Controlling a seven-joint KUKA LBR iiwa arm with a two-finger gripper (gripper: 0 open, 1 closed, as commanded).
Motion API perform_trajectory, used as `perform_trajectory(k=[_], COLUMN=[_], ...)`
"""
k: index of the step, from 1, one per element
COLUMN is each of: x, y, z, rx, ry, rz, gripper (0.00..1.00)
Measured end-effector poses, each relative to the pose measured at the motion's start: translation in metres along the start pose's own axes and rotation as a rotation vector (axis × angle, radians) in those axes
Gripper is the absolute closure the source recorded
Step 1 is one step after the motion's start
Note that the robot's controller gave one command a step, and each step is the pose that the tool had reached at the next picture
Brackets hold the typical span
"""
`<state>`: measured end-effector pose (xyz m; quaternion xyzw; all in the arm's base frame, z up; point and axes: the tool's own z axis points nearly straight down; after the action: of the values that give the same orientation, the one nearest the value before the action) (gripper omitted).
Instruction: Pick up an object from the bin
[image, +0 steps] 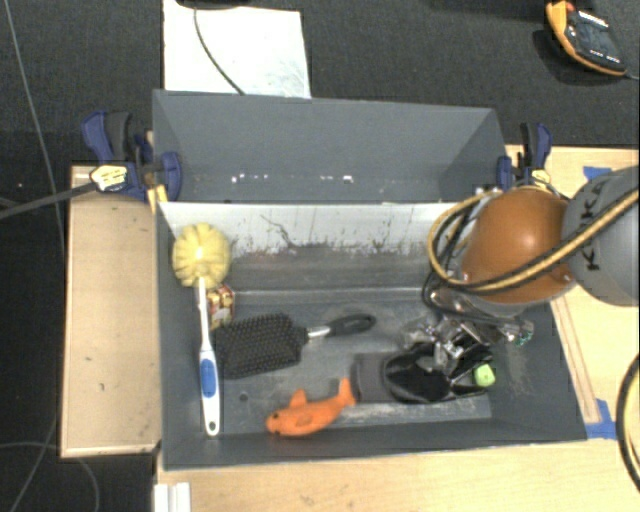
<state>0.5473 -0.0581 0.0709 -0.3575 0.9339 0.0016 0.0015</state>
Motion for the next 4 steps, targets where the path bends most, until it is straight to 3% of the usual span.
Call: perform_trajectory(k=[4], x=[0.001], y=[0.001], z=[-0.019], rx=[-0.003], ry=[0.001], rz=[0.003], gripper=[1.00])
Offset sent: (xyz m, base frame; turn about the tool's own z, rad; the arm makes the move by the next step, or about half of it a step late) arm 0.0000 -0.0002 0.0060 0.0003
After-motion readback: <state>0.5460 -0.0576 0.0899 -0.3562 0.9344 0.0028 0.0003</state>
